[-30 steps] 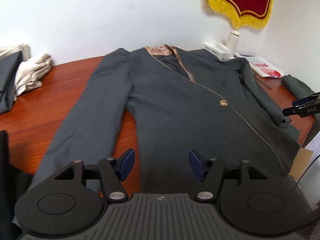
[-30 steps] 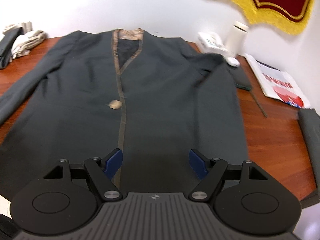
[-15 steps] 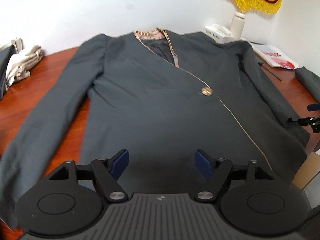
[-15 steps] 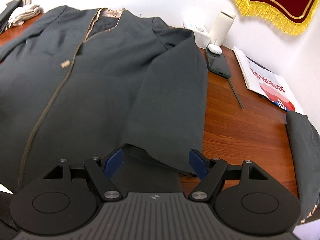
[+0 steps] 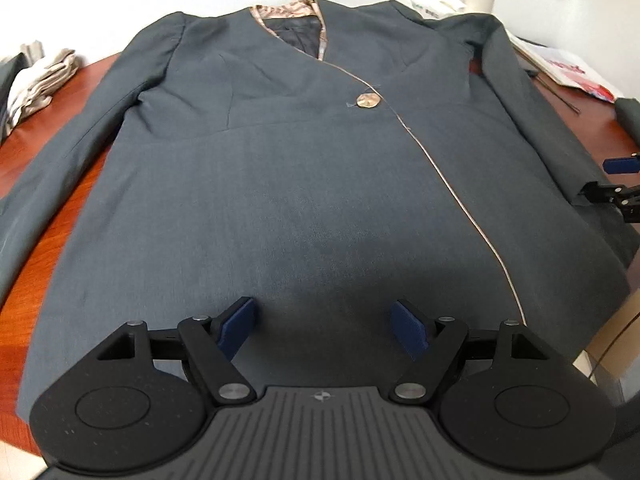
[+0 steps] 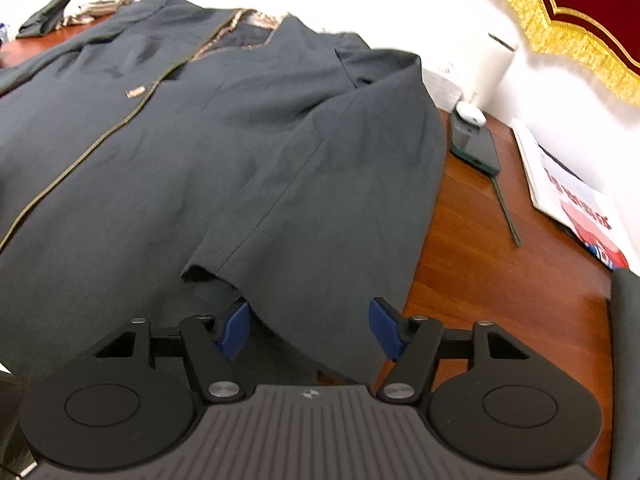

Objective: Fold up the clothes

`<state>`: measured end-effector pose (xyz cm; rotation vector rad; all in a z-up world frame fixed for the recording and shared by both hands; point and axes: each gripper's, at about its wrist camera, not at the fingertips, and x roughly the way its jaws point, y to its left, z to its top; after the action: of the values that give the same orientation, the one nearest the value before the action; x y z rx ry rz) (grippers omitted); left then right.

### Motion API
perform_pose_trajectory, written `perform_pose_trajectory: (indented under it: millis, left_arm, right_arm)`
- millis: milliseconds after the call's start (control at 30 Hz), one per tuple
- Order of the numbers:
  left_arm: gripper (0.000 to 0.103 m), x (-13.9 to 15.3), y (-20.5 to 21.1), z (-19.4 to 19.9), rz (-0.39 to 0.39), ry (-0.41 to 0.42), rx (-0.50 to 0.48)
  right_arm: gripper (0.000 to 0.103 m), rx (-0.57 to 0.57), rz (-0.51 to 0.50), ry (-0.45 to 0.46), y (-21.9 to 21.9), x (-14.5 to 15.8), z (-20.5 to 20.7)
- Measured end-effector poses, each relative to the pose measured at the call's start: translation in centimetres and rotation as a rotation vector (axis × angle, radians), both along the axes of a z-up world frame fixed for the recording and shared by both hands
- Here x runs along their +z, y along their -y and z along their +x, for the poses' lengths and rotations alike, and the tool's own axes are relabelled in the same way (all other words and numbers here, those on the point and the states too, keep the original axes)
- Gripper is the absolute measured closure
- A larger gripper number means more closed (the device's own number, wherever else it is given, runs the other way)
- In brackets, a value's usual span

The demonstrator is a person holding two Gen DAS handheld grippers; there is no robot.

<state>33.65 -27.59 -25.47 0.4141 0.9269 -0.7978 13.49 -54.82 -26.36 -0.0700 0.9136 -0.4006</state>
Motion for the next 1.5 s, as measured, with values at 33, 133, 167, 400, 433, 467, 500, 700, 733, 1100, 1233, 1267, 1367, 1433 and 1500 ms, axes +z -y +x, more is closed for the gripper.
perform_pose_trajectory:
  millis: [33, 133, 167, 400, 433, 467, 500, 700, 733, 1100, 1233, 1267, 1367, 1433, 1500]
  left_arm:
    - [0.024, 0.0, 0.1, 0.0, 0.003, 0.0, 0.005]
    - [0.022, -0.1, 0.2, -0.1, 0.009, 0.0, 0.004]
    - [0.022, -0.1, 0.2, -0.1, 0.011, 0.0, 0.005]
    - [0.019, -0.3, 0.3, -0.1, 0.018, -0.004, 0.022]
    - [0.018, -0.3, 0.3, -0.1, 0.02, -0.004, 0.022]
    - [0.018, -0.3, 0.3, 0.0, 0.02, -0.005, 0.02]
    - [0.018, -0.3, 0.3, 0.0, 0.021, -0.006, 0.019]
    - [0.016, -0.3, 0.3, 0.2, 0.025, -0.007, 0.013]
    - [0.016, -0.3, 0.3, 0.2, 0.026, -0.007, 0.012]
    - [0.014, -0.2, 0.4, 0.3, 0.042, -0.016, 0.027]
    - [0.014, -0.2, 0.3, 0.0, 0.043, -0.017, 0.045]
    - [0.014, -0.2, 0.3, -0.1, 0.045, -0.019, 0.047]
    - [0.013, -0.1, 0.2, -0.3, 0.053, -0.024, 0.051]
    - [0.013, -0.1, 0.3, -0.3, 0.058, -0.027, 0.05]
    - [0.012, -0.1, 0.3, -0.2, 0.064, -0.03, 0.05]
  right_arm:
    - [0.059, 0.011, -0.001, 0.012, 0.1, 0.1, 0.0]
    - [0.066, 0.0, -0.003, 0.047, 0.7, 0.4, 0.0]
    - [0.078, 0.0, -0.003, 0.053, 0.8, 0.5, 0.0]
    - [0.102, -0.028, -0.08, 0.102, 2.3, 4.1, -1.2]
    - [0.102, -0.033, -0.087, 0.106, 2.4, 4.4, -1.4]
    - [0.102, -0.066, -0.124, 0.125, 3.5, 6.4, -2.3]
    - [0.102, -0.087, -0.144, 0.133, 4.3, 7.7, -2.8]
    - [0.102, -0.223, -0.267, 0.17, 10.2, 14.8, -6.7]
    - [0.102, -0.232, -0.275, 0.17, 10.9, 15.4, -7.2]
    - [0.099, -0.341, -0.166, -0.026, 18.5, 9.6, -12.2]
    - [0.082, -0.366, -0.12, -0.01, 17.9, 9.0, -13.1]
    - [0.078, -0.359, -0.1, -0.001, 17.7, 8.7, -13.1]
    - [0.076, -0.34, -0.045, 0.022, 17.5, 7.9, -12.6]
    - [0.065, -0.338, 0.015, 0.036, 17.8, 7.2, -12.3]
    - [0.061, -0.348, 0.071, 0.043, 18.4, 6.4, -12.0]
